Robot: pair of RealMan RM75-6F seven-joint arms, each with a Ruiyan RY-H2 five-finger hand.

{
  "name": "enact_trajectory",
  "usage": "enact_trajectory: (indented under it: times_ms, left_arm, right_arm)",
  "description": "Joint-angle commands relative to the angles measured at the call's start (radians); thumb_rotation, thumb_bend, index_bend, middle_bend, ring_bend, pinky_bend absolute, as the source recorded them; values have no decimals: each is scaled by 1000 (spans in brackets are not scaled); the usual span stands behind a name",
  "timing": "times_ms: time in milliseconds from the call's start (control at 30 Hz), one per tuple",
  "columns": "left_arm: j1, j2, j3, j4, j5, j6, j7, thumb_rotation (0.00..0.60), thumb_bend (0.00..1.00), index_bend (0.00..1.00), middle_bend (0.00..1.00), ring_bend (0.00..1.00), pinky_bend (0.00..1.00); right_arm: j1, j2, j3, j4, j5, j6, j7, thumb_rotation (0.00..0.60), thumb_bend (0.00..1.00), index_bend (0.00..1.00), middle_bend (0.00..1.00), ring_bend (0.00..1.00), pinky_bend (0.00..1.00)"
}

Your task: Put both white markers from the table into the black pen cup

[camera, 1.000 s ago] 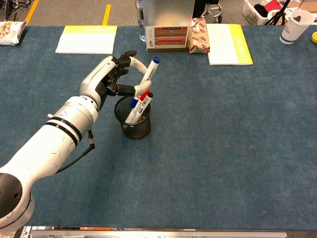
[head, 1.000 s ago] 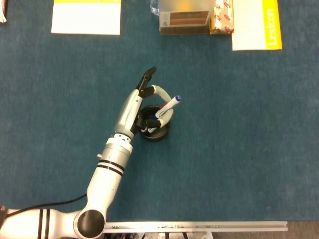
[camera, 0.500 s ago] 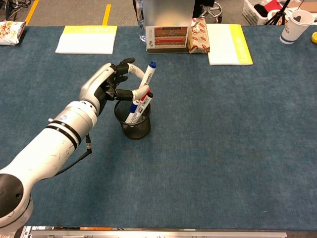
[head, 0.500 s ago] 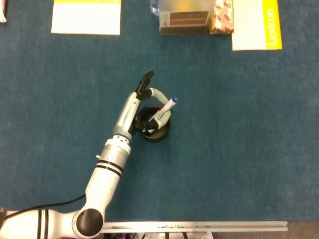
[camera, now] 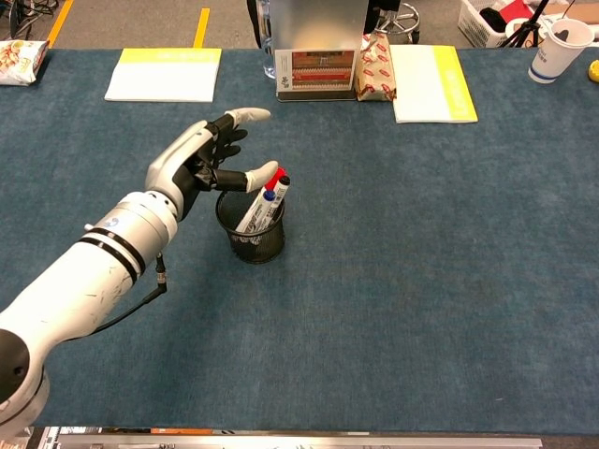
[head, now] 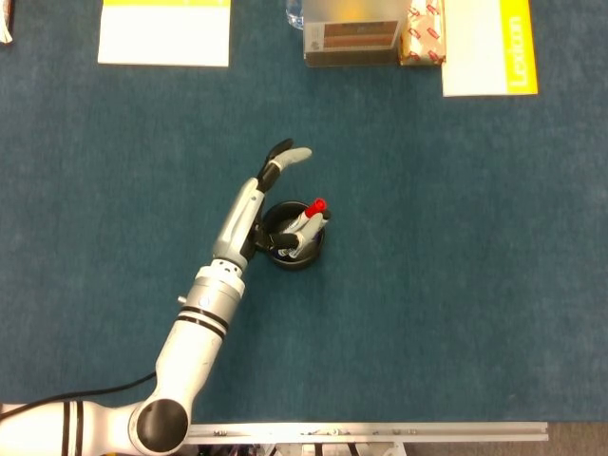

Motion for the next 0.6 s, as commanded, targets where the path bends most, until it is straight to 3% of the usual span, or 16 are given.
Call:
enact_trajectory:
  times_ms: [33, 367, 600]
  left_arm:
    - [7, 15, 3, 1, 33, 14, 2, 600, 327, 143, 0, 0, 0]
    - [23, 151, 32, -77, 115, 100, 184, 600, 326, 195, 0, 0, 0]
    - [59, 362, 104, -121, 239, 117, 281, 600, 327, 254, 27, 0, 0]
  right_arm:
    - [0, 2, 1, -2, -2, 2, 2, 600, 867, 569, 388, 256, 165]
    - [-4, 5, 3, -6, -11, 18, 0, 600, 867, 568, 388, 256, 164]
    - [-6, 7, 4, -9, -17, 27, -1, 600, 867, 569, 388, 256, 164]
